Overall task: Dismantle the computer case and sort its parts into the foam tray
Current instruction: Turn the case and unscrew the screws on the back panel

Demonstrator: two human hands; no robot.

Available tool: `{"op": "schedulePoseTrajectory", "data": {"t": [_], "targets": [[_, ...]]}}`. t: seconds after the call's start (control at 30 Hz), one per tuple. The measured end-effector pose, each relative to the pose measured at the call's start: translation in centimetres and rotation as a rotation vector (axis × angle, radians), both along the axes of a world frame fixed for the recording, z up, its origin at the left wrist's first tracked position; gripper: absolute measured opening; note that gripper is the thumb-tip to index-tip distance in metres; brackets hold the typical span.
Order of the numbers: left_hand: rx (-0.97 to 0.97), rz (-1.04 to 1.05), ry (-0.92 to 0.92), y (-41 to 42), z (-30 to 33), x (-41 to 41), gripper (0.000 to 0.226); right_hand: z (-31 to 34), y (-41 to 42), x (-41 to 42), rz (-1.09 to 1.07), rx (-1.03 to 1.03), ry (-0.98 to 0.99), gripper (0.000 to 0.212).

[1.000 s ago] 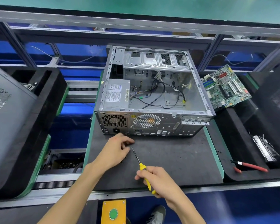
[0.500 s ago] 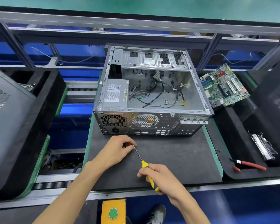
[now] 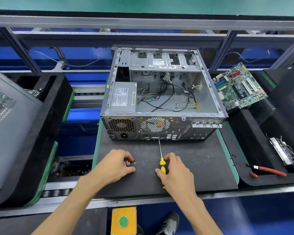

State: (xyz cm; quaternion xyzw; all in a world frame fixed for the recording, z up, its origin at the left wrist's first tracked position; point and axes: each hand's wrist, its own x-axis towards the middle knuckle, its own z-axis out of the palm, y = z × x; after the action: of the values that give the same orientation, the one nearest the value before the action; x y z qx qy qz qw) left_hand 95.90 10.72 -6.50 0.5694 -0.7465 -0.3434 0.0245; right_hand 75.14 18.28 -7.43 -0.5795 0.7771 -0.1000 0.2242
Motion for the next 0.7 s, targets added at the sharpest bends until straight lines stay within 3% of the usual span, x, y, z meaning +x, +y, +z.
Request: {"op": "schedulePoseTrajectory", "data": {"t": [0.07, 0.13, 0.2, 0.27, 0.4, 0.57, 0.7], "targets": [[-0.044, -0.006, -0.069, 0.6, -0.4, -0.5, 0.021, -0.1, 0.1, 0.2, -0.015, -0.051, -0.021, 0.035], [-0.102, -0.011, -0.118, 1.0, -0.7, -0.8, 0.013, 0.0, 0.4, 0.5, -0.058, -0.173, -0.167, 0.023], [-0.14, -0.009, -0.146, 1.1, -0.9, -0.8, 0.01, -0.1, 0.4, 1.0, -0.128, -0.276, -0.397, 0.011], [-0.147, 0.007, -0.167, 1.0, -0.8, -1.0, 0.013, 0.2, 0.3, 1.7, -0.211, -0.278, -0.623, 0.012], [-0.086, 0.093, -0.168, 0.4, 0.1, -1.7, 0.015, 1.4, -0.5, 3.3, -0.522, -0.026, -1.323, 0.026], [0.052, 0.237, 0.214, 0.3, 3.0, -1.7, 0.018, 1.9, -1.6, 4.0, -0.779, 0.133, -1.771, 0.043], [0.007, 0.004, 0.323, 1.8, 5.3, -3.9, 0.029, 2.2, -2.4, 4.3, -0.831, 0.235, -2.001, 0.052]]}}
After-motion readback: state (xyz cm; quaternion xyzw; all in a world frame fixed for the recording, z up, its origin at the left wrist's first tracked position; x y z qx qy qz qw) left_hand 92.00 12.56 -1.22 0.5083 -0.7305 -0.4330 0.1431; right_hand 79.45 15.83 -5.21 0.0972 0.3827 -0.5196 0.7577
